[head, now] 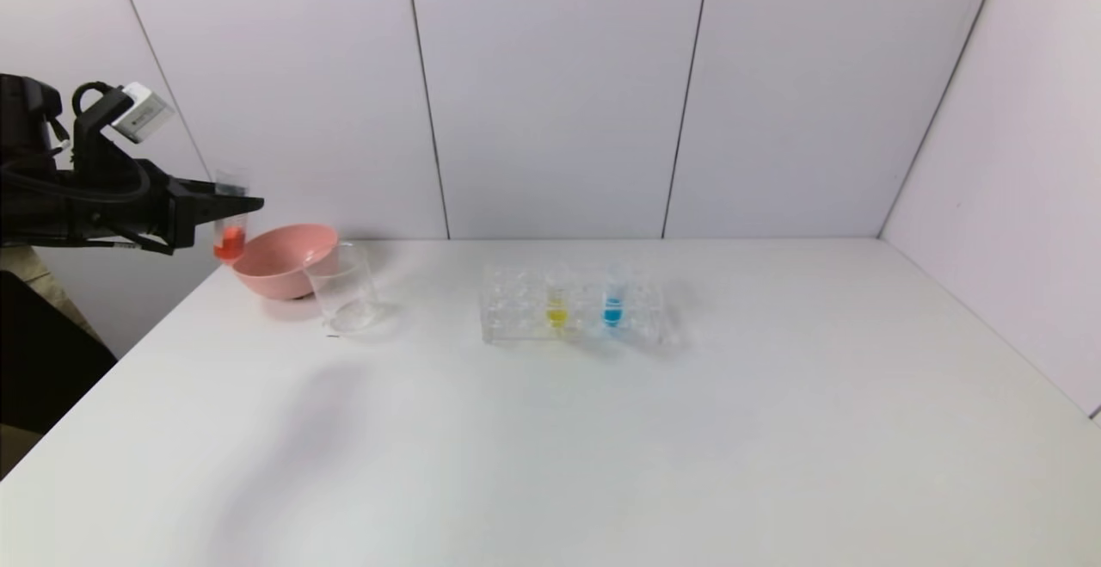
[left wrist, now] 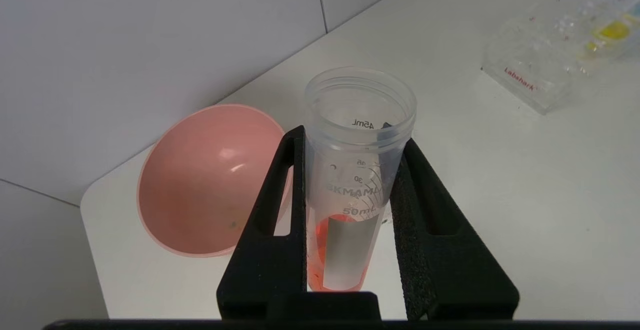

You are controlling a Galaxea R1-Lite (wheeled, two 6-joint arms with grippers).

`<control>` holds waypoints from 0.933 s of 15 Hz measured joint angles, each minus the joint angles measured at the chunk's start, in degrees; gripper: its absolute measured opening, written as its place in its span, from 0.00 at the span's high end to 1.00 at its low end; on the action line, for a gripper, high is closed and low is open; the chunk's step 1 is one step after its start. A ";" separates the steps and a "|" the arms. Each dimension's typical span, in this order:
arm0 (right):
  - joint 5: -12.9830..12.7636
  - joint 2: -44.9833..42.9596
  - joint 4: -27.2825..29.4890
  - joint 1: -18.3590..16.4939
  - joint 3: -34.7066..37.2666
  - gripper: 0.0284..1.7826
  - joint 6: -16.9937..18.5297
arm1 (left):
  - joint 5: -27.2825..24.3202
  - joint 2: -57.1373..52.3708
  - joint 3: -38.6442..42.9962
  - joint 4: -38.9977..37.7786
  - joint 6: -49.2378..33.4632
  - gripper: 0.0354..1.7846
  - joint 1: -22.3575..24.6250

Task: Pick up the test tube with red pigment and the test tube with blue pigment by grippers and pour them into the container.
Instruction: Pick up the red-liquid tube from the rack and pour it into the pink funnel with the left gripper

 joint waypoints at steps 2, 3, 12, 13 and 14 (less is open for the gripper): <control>0.00 0.00 0.00 0.00 0.00 0.00 0.00 | 0.01 1.24 -3.11 5.74 7.85 0.73 0.00; 0.00 0.00 0.00 0.00 0.00 0.00 0.00 | 0.06 1.96 -4.60 7.97 11.54 0.73 0.00; 0.02 0.00 0.00 0.00 0.00 0.00 0.02 | 1.08 9.22 -18.03 26.55 33.66 0.73 -0.30; 0.00 0.00 0.00 0.02 0.00 0.00 0.00 | 1.57 9.96 -19.57 28.32 35.15 0.73 -0.33; 0.00 0.00 0.00 0.05 0.00 0.00 0.00 | 2.38 10.67 -21.27 30.42 36.46 0.73 -0.37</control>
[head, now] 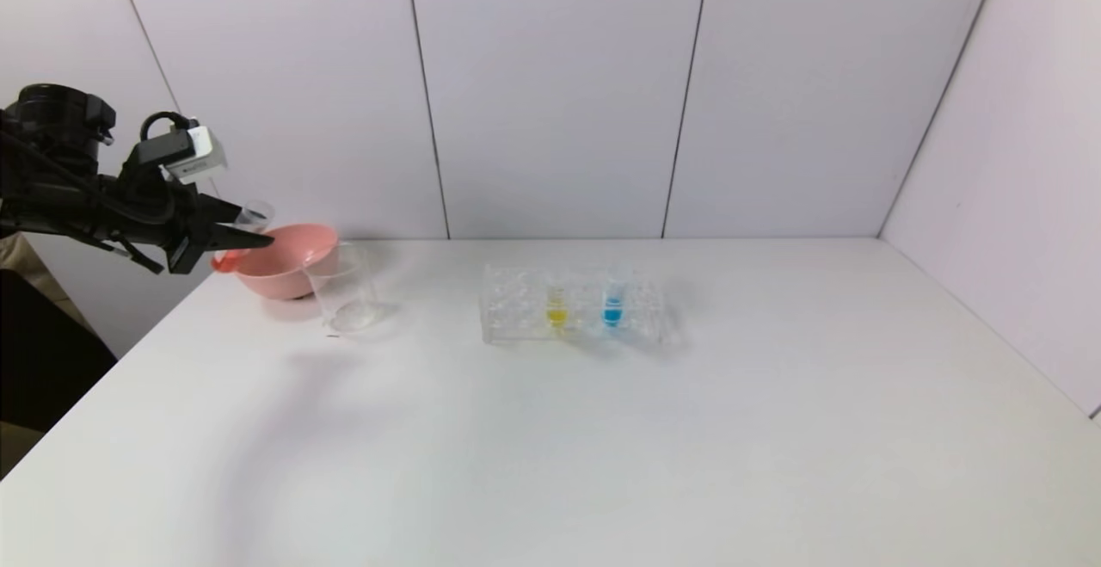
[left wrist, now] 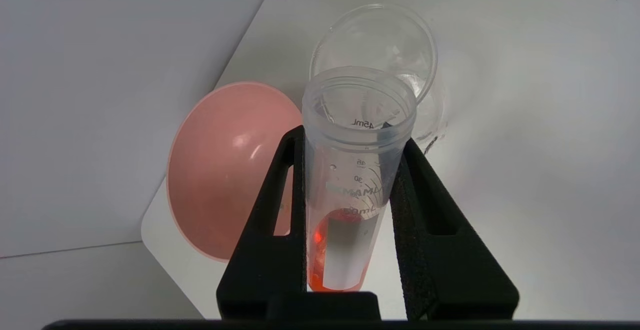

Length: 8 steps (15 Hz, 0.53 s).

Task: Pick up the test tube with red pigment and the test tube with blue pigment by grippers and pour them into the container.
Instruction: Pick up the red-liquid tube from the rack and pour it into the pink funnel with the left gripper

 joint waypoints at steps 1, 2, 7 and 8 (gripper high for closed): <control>0.00 0.00 0.00 0.00 0.00 0.00 0.00 | 1.01 0.69 -1.96 2.67 1.30 0.73 0.00; 0.00 0.00 0.00 0.00 0.00 0.00 0.00 | 1.79 1.33 -3.86 5.18 2.65 0.73 0.00; 0.00 0.00 0.00 -0.02 0.00 0.00 0.00 | 5.90 4.52 -12.80 15.04 6.21 0.73 -0.38; 0.00 0.00 0.00 -0.02 0.00 0.00 0.00 | 6.86 4.89 -13.40 15.26 6.21 0.73 -0.62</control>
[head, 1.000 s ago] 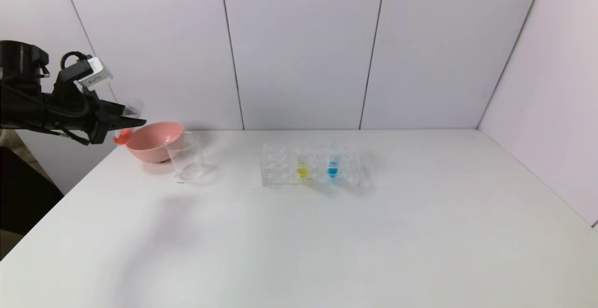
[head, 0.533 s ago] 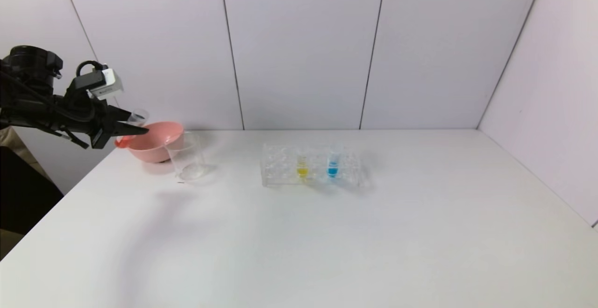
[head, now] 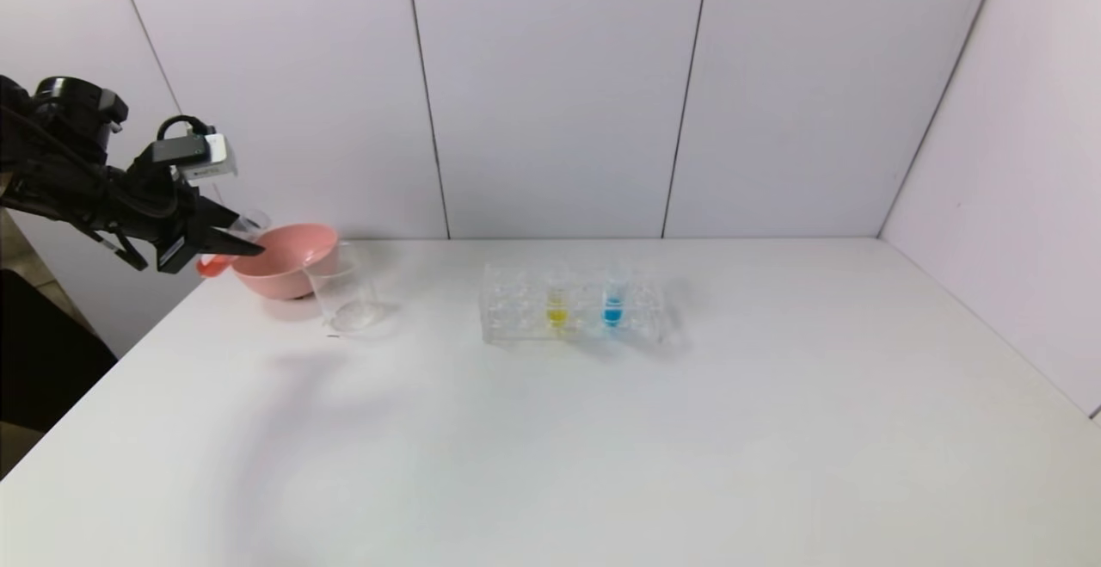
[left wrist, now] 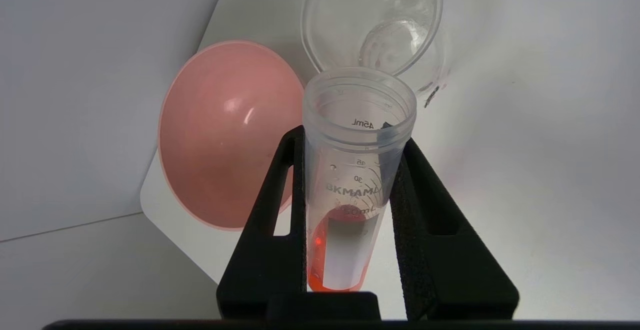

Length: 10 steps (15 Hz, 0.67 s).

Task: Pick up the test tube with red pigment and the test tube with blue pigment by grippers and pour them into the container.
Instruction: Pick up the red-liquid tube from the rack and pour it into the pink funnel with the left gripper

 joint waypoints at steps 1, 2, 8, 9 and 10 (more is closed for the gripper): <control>0.00 0.00 0.00 0.00 0.00 0.00 0.00 | 0.63 0.35 -0.34 0.04 0.02 0.73 -0.22; 0.00 0.00 0.00 0.00 0.00 0.00 0.00 | 1.12 0.72 -0.61 0.02 0.02 0.73 -0.50; 0.00 0.00 0.00 -0.02 0.00 0.00 0.00 | 5.66 1.84 -1.60 -0.51 -0.27 0.73 -2.27; 0.00 0.00 0.00 0.00 0.00 0.00 0.00 | 6.81 1.88 -1.66 -0.52 -0.27 0.73 -2.71; 0.00 0.00 0.00 0.00 0.00 0.00 0.00 | 7.91 1.88 -1.68 -0.52 -0.20 0.73 -3.10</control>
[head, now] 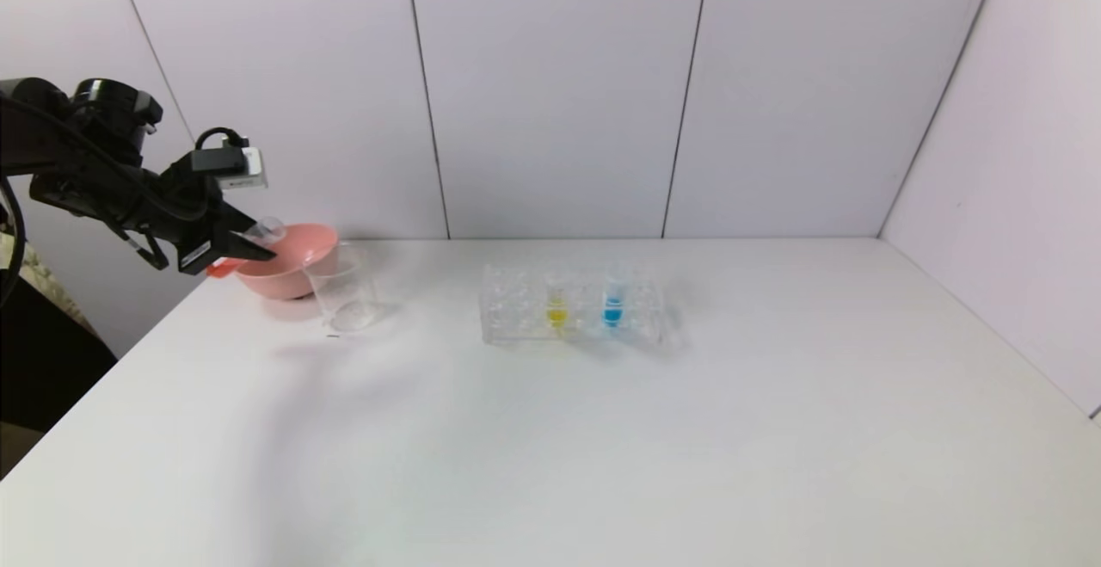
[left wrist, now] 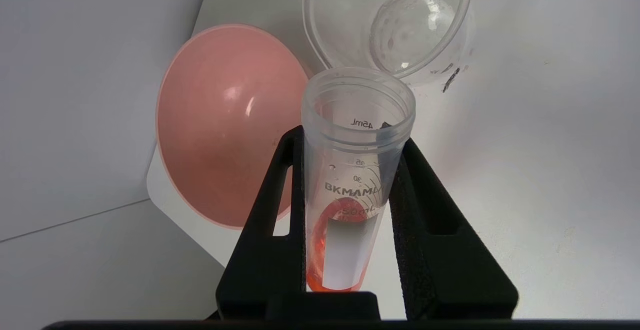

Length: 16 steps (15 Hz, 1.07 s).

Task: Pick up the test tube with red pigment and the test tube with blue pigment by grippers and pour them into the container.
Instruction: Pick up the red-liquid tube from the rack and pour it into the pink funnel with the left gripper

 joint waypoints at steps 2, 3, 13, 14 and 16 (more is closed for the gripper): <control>0.00 0.00 0.00 0.00 0.00 0.00 0.00 | 2.01 -0.11 -0.06 0.00 0.04 0.73 -0.72; 0.00 0.00 0.00 0.02 0.00 0.00 0.02 | 2.56 -0.15 -0.09 0.01 0.09 0.73 -1.05; 0.00 0.00 0.00 0.00 0.00 0.00 0.02 | 9.56 0.35 -0.48 -0.96 0.20 0.73 -3.99; 0.00 0.00 0.00 0.00 0.00 0.00 0.02 | 9.97 0.44 -0.50 -0.96 0.20 0.73 -4.13; 0.00 0.00 0.00 -0.02 0.00 0.00 0.00 | 11.82 0.51 -0.72 -0.93 0.17 0.73 -4.46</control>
